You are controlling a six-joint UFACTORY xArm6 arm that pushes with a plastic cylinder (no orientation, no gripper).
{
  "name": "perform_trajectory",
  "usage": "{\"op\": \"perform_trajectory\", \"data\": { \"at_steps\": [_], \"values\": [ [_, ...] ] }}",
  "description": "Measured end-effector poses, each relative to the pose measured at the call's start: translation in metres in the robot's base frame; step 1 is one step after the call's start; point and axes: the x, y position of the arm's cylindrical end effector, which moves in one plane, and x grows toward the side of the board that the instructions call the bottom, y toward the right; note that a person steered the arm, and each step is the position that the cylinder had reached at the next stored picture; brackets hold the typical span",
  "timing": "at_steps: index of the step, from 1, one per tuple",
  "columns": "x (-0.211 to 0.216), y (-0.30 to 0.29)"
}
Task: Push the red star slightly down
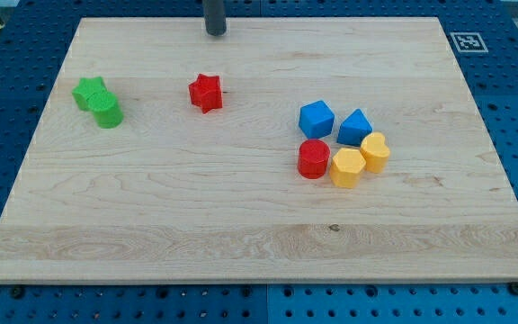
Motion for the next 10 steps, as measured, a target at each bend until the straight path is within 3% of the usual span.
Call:
{"op": "perform_trajectory", "data": {
  "at_steps": [8, 9, 10],
  "values": [
    [0.148, 0.009],
    [0.155, 0.008],
    [0.135, -0.028]
  ]
}}
